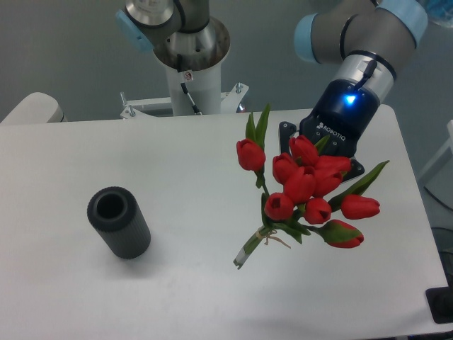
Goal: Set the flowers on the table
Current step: 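Hold the red tulip bouquet by its stems in the gripper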
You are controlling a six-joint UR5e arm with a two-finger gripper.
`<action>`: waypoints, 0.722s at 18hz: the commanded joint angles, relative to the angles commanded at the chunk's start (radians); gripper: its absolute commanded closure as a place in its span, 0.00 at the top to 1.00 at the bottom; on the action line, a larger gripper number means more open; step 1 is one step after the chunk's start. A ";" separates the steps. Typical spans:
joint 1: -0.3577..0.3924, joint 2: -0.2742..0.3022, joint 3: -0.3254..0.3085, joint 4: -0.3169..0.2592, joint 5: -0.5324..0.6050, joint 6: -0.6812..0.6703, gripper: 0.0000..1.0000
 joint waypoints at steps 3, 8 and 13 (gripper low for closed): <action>-0.003 0.002 -0.008 -0.002 0.015 0.026 0.14; -0.003 0.005 -0.012 -0.002 0.017 0.028 0.14; -0.002 0.011 -0.006 -0.002 0.041 0.034 0.13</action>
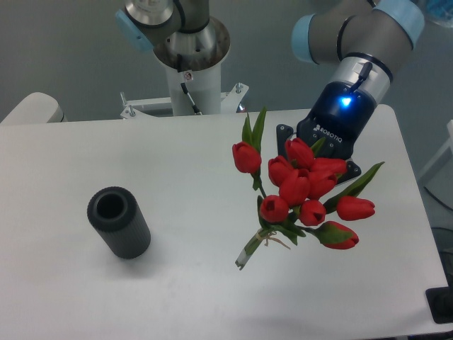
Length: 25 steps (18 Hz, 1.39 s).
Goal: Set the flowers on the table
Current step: 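Hold the red tulip bouquet by its stems in the gripper, then swing the held tulips around and lower them onto the table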
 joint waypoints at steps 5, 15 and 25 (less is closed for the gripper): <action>-0.024 0.044 -0.008 -0.002 0.244 0.043 0.13; -0.166 0.087 -0.069 -0.005 0.706 0.159 0.13; -0.366 0.037 -0.169 -0.006 1.285 0.262 0.13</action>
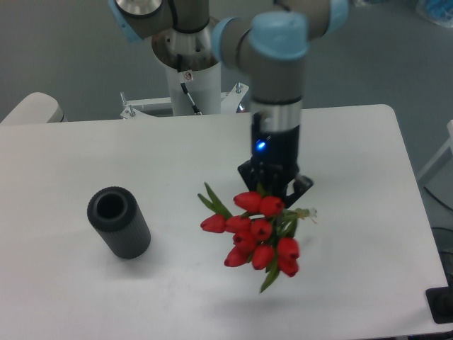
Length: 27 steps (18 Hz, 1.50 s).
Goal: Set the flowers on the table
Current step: 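Swing the held tulips around and lower them onto the table, then lay the tulips flat on the table and open the gripper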
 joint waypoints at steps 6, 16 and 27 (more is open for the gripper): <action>-0.068 -0.080 -0.017 0.006 0.156 0.011 0.13; -0.108 -0.178 -0.021 0.008 0.205 0.008 0.13; -0.100 -0.160 0.103 0.003 0.177 0.055 0.99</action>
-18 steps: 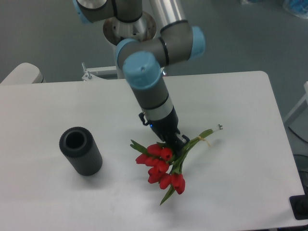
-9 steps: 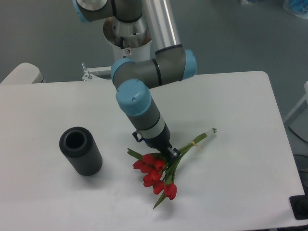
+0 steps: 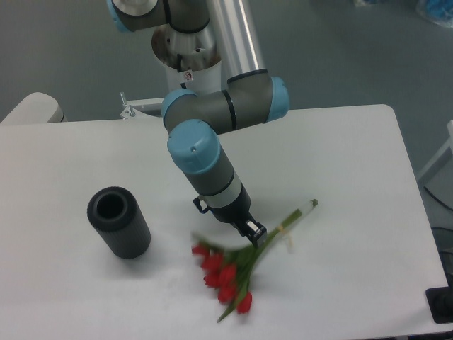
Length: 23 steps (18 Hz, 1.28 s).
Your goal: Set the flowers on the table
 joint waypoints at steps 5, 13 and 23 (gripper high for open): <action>0.035 0.020 0.124 -0.113 -0.118 0.003 0.99; 0.218 0.095 0.238 -0.383 -0.319 0.237 0.99; 0.268 0.118 0.235 -0.445 -0.318 0.407 0.99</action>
